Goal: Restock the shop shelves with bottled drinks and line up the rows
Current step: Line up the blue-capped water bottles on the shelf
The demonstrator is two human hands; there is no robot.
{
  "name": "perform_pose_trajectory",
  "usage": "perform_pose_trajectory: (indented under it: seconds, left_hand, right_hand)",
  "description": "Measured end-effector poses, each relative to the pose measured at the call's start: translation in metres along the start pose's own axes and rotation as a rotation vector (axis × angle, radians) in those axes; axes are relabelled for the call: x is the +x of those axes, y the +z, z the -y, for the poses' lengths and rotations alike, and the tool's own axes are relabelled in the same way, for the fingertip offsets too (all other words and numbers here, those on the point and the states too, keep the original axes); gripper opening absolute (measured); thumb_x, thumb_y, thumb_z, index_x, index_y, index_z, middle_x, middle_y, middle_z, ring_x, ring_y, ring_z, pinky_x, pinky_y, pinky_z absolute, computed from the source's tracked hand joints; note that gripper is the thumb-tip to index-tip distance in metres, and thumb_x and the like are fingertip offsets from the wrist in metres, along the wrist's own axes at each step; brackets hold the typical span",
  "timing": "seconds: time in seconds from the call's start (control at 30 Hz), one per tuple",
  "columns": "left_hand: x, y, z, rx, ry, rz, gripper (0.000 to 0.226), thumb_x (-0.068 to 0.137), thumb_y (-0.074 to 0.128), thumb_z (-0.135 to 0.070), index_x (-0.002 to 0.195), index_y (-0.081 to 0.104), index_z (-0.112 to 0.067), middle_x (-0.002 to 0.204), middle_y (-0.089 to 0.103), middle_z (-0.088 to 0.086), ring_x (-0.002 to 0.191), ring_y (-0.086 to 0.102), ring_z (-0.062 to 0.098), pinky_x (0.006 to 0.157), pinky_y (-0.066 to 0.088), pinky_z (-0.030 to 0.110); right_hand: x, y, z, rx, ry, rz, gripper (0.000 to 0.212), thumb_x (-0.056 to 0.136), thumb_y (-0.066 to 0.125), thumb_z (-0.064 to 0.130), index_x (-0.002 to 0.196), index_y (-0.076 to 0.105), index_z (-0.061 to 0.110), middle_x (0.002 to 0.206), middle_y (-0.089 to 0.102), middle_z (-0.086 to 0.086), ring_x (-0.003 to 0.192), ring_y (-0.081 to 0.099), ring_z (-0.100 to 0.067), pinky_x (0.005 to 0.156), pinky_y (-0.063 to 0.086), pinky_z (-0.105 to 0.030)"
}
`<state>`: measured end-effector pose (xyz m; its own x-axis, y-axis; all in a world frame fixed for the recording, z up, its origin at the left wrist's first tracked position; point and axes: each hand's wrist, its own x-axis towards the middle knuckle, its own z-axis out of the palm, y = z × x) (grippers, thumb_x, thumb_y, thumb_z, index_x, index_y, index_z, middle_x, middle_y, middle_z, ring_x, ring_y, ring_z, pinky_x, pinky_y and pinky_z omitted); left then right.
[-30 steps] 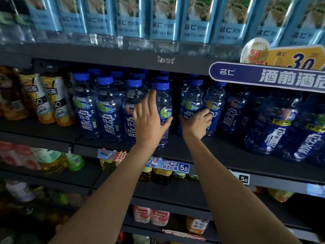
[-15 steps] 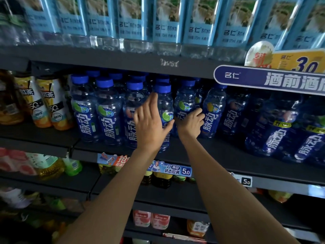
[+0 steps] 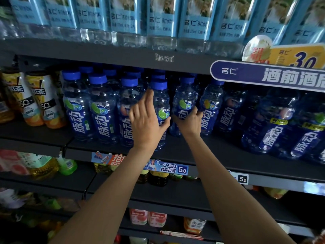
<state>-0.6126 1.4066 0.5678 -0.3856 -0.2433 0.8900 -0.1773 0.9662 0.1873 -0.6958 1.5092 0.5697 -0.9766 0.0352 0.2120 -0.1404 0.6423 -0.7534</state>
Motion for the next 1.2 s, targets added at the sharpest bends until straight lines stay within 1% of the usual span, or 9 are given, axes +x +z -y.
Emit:
perform_pose_trajectory:
  seconds: [0.13, 0.2, 0.43, 0.63, 0.77, 0.87, 1.0, 1.1, 1.2]
  left_hand:
    - [0.0, 0.0, 0.001, -0.014, -0.001, 0.002, 0.084, 0.07, 0.06, -0.054, 0.133, 0.033, -0.006, 0.129, 0.054, 0.012, 0.113, 0.052, 0.026, 0.096, 0.042, 0.04]
    - [0.0, 0.001, 0.001, -0.015, -0.001, 0.005, 0.085, 0.07, 0.06, -0.055, 0.134, 0.032, -0.006, 0.13, 0.053, 0.012, 0.115, 0.051, 0.026, 0.098, 0.04, 0.04]
    - [0.0, 0.004, 0.001, 0.007, 0.012, -0.013, 0.085, 0.07, 0.06, -0.055, 0.133, 0.033, -0.006, 0.13, 0.053, 0.013, 0.114, 0.05, 0.026, 0.1, 0.025, 0.034]
    - [-0.001, 0.002, 0.001, 0.012, 0.002, -0.016, 0.085, 0.071, 0.058, -0.057, 0.133, 0.032, -0.006, 0.13, 0.053, 0.012, 0.114, 0.051, 0.026, 0.1, 0.033, 0.036]
    - [0.0, 0.003, 0.002, 0.013, 0.005, -0.019, 0.085, 0.07, 0.058, -0.057, 0.133, 0.033, -0.006, 0.129, 0.054, 0.013, 0.113, 0.049, 0.025, 0.099, 0.026, 0.034]
    - [0.0, 0.003, 0.002, 0.025, 0.001, -0.019, 0.085, 0.07, 0.057, -0.058, 0.133, 0.034, -0.005, 0.129, 0.054, 0.012, 0.112, 0.048, 0.024, 0.099, 0.026, 0.034]
    - [0.001, 0.002, 0.001, 0.012, 0.003, -0.01, 0.085, 0.07, 0.058, -0.057, 0.132, 0.035, -0.005, 0.129, 0.054, 0.012, 0.111, 0.049, 0.025, 0.098, 0.025, 0.034]
    - [0.0, 0.002, 0.001, 0.01, 0.01, -0.004, 0.084, 0.07, 0.059, -0.056, 0.132, 0.034, -0.005, 0.129, 0.054, 0.012, 0.112, 0.052, 0.026, 0.099, 0.024, 0.035]
    - [0.0, 0.003, 0.002, 0.013, 0.005, -0.002, 0.085, 0.071, 0.058, -0.057, 0.133, 0.034, -0.005, 0.13, 0.054, 0.012, 0.111, 0.052, 0.026, 0.098, 0.027, 0.033]
  right_hand:
    - [0.007, 0.0, 0.004, 0.112, -0.034, 0.096, 0.094, 0.076, 0.073, 0.037, 0.143, 0.018, 0.002, 0.146, 0.025, -0.017, 0.135, 0.028, -0.032, 0.111, 0.029, -0.04]
    - [0.009, 0.001, 0.004, 0.169, -0.039, 0.085, 0.094, 0.074, 0.076, 0.033, 0.141, 0.019, -0.002, 0.147, 0.026, -0.018, 0.135, 0.028, -0.03, 0.111, 0.028, -0.039]
    - [-0.002, 0.005, 0.001, 0.278, -0.08, -0.04, 0.067, 0.072, 0.078, 0.024, 0.118, 0.038, -0.003, 0.124, 0.042, -0.015, 0.115, 0.043, -0.027, 0.093, 0.038, -0.03]
    - [-0.01, 0.003, -0.001, 0.297, -0.084, -0.04, 0.06, 0.072, 0.078, 0.023, 0.111, 0.039, 0.001, 0.118, 0.048, -0.014, 0.104, 0.048, -0.023, 0.077, 0.035, -0.02]
    - [-0.017, 0.009, 0.006, 0.247, -0.018, -0.134, 0.055, 0.076, 0.075, 0.026, 0.097, 0.027, 0.01, 0.117, 0.047, -0.015, 0.092, 0.046, -0.024, 0.07, 0.034, -0.028]
    - [-0.02, 0.014, 0.009, 0.211, 0.025, -0.163, 0.055, 0.078, 0.073, 0.029, 0.095, 0.022, 0.013, 0.112, 0.054, -0.015, 0.099, 0.054, -0.032, 0.067, 0.037, -0.033]
    - [-0.018, 0.01, 0.011, 0.209, 0.032, -0.109, 0.057, 0.077, 0.073, 0.028, 0.097, 0.022, 0.013, 0.118, 0.052, -0.017, 0.107, 0.053, -0.033, 0.071, 0.04, -0.035]
    - [-0.016, -0.005, 0.003, 0.225, -0.097, -0.093, 0.062, 0.073, 0.077, 0.03, 0.108, 0.033, 0.004, 0.121, 0.048, -0.019, 0.114, 0.048, -0.032, 0.089, 0.043, -0.036]
    - [-0.014, -0.033, -0.008, 0.178, -0.274, -0.333, 0.069, 0.075, 0.076, 0.029, 0.122, 0.038, -0.006, 0.128, 0.04, -0.02, 0.121, 0.037, -0.03, 0.104, 0.031, -0.032]
